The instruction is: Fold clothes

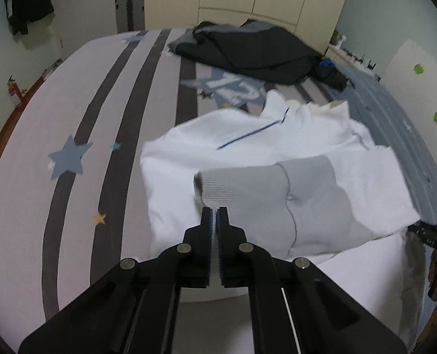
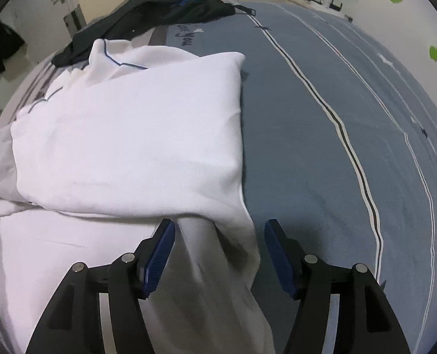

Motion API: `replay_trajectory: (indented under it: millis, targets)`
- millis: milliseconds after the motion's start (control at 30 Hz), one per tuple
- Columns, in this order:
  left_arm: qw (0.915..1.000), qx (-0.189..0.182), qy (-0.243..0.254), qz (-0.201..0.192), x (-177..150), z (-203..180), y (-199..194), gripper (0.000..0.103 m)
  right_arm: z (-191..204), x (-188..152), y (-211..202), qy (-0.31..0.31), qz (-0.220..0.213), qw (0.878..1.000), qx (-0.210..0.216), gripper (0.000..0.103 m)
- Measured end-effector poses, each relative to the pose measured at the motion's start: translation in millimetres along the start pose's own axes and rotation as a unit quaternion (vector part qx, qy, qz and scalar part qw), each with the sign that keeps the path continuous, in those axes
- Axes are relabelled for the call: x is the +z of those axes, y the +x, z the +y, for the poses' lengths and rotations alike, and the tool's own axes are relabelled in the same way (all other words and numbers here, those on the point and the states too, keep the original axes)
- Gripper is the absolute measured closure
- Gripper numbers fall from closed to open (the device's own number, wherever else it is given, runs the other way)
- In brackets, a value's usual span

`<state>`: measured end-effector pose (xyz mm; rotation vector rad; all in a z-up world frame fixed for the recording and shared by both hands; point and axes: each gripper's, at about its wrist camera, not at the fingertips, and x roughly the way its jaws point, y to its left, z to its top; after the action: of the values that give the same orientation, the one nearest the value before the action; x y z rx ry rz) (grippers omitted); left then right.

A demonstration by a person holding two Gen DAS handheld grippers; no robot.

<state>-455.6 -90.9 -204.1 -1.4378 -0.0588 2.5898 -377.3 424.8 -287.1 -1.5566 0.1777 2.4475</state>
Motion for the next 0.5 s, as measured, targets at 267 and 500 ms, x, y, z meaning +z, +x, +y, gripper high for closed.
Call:
replay_trajectory:
  millis: [267,500]
  targets:
    - [0.9987,0.033,-0.016,0.035,-24.1,23.9,15.5,0.103,-30.0,-9.7,9.6,0.051,-0.001,0.999,0.012,0.044]
    - [0.9986,-0.011,-0.017,0.05,-27.6,18.0,24.7,0.094,-44.3,-12.7,4.5,0.054,-0.006,0.997,0.046,0.044]
